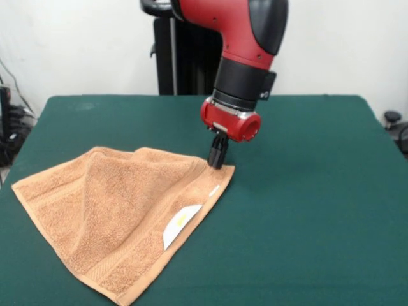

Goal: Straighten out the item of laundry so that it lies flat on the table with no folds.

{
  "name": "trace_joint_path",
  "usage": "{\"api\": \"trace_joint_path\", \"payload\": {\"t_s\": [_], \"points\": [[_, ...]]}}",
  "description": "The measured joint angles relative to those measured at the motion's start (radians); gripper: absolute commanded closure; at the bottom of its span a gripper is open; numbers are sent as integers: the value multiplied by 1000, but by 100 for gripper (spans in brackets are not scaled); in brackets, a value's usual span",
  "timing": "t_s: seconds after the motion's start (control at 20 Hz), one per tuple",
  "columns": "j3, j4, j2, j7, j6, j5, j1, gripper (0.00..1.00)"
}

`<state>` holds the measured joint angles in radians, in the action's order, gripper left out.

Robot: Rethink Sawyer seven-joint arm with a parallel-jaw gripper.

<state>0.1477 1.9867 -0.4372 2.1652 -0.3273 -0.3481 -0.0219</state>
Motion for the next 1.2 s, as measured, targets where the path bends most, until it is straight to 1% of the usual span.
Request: {"api": "trace_joint_path", "payload": {"t_s": [0.1, 0.3, 0.55, 1.2], "points": [[3, 0, -3, 0, 3, 13, 0, 100], [18, 0, -21, 0, 26, 78, -3, 100], [33, 0, -19, 0, 40, 116, -4, 100], [37, -10, -5, 0, 45, 127, 0, 100]]}}
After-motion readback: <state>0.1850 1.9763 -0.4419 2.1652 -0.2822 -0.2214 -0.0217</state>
